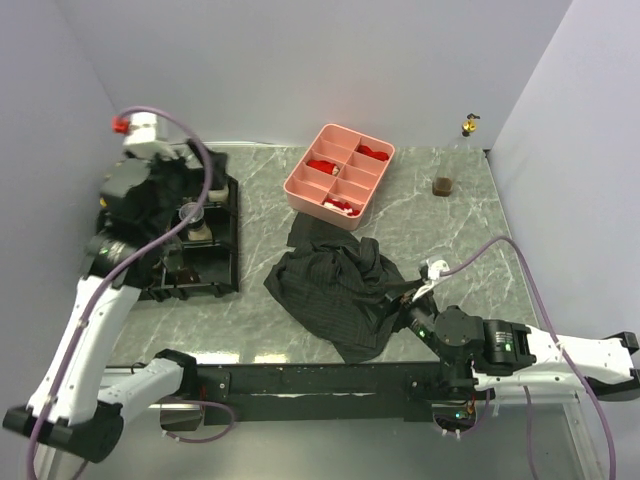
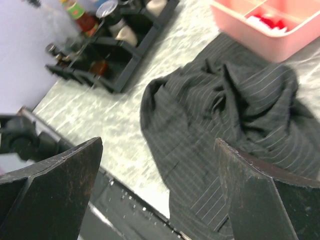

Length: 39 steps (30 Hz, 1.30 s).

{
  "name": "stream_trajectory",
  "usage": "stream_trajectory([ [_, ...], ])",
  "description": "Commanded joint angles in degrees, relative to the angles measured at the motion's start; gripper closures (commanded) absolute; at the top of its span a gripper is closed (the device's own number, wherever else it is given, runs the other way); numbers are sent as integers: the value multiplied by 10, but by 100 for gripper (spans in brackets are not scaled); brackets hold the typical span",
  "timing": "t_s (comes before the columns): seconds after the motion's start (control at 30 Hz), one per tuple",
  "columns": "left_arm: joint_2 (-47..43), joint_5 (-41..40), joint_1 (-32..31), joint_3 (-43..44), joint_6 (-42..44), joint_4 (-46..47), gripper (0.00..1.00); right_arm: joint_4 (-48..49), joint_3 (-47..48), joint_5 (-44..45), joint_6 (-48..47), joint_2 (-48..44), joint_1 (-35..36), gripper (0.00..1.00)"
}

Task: Organize the condiment bottles
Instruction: Place the bottle in the storage box, then pick up the bottle from the center of the board.

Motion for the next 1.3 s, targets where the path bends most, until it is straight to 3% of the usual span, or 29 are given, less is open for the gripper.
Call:
stream_trajectory([
  [0.0, 19, 86, -67, -44, 11, 69, 2, 10, 47, 69, -22, 31, -9, 0],
  [0.17, 32, 107, -137, -123, 8, 80, 2, -7, 90, 26, -60, 95, -108, 0],
  [0.3, 5, 128, -193, -211, -8, 130, 2, 3, 88, -75, -85, 114, -298, 0],
  [0.4, -16, 102, -223, -270, -16, 134, 3, 18, 97, -102, -97, 138, -372, 0],
  [0.6, -64, 82, -255, -325, -55, 121, 4, 110, 126, -145, -122, 227, -549, 0],
  [0.63, -70, 82, -255, -323, -67, 112, 4, 113, 144, -152, -117, 260, -607, 0],
  [0.87, -148, 113, -256, -366, -75, 89, 4, 237, 204, -247, -129, 395, -788, 0],
  [1.13, -140, 135, -261, -347, -66, 17, 4, 269, 353, -304, -167, 609, -867, 0],
  [1.27, -153, 157, -268, -347, -63, 16, 4, 361, 368, -323, -227, 661, -871, 0],
])
